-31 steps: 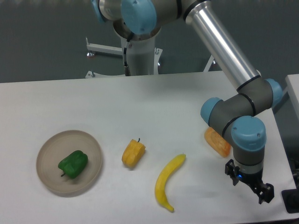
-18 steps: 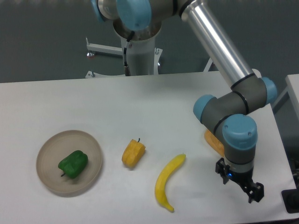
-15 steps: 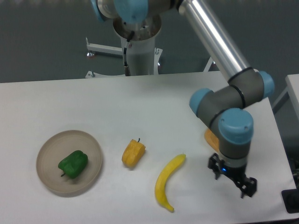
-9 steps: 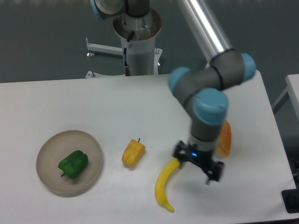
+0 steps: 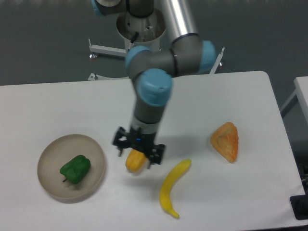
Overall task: Pick up the green pepper from the plate
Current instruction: 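Move the gripper from beside the orange object toward the plate, then lower the open gripper over the green pepper on the plate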
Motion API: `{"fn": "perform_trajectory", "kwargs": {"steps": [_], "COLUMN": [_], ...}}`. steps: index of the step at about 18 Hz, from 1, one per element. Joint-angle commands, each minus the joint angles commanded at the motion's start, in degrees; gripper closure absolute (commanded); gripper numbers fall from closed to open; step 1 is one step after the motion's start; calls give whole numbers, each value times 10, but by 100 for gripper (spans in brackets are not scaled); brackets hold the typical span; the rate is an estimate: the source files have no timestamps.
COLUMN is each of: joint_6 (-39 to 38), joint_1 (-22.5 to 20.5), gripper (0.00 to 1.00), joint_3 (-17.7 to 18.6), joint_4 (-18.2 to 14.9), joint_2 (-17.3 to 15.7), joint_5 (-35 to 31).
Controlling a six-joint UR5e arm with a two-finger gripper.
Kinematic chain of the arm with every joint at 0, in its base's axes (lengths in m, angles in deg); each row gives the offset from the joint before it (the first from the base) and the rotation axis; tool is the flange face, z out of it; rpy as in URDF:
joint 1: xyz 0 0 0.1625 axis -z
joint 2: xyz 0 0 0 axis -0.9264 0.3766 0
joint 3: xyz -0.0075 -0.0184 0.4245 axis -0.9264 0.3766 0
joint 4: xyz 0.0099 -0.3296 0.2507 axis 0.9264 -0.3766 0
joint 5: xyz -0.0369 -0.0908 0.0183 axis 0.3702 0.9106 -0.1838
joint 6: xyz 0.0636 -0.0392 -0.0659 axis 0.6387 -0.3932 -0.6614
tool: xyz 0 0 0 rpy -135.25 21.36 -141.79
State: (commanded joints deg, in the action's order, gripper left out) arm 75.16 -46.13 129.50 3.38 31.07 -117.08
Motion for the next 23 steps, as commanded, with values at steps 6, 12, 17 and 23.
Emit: {"fn": "perform_trajectory", "kwargs": {"steps": [6,12,17,23], "joint_6": [-18,-15,-12,-11], "joint_1": [51,73,79,85], "gripper": [0,0,0,0], "joint_3": [6,28,26,20], "joint_4": [23,56,66,69], "joint_2": [19,33,40,52], "joint_5": [-1,-4,-4,-4]}}
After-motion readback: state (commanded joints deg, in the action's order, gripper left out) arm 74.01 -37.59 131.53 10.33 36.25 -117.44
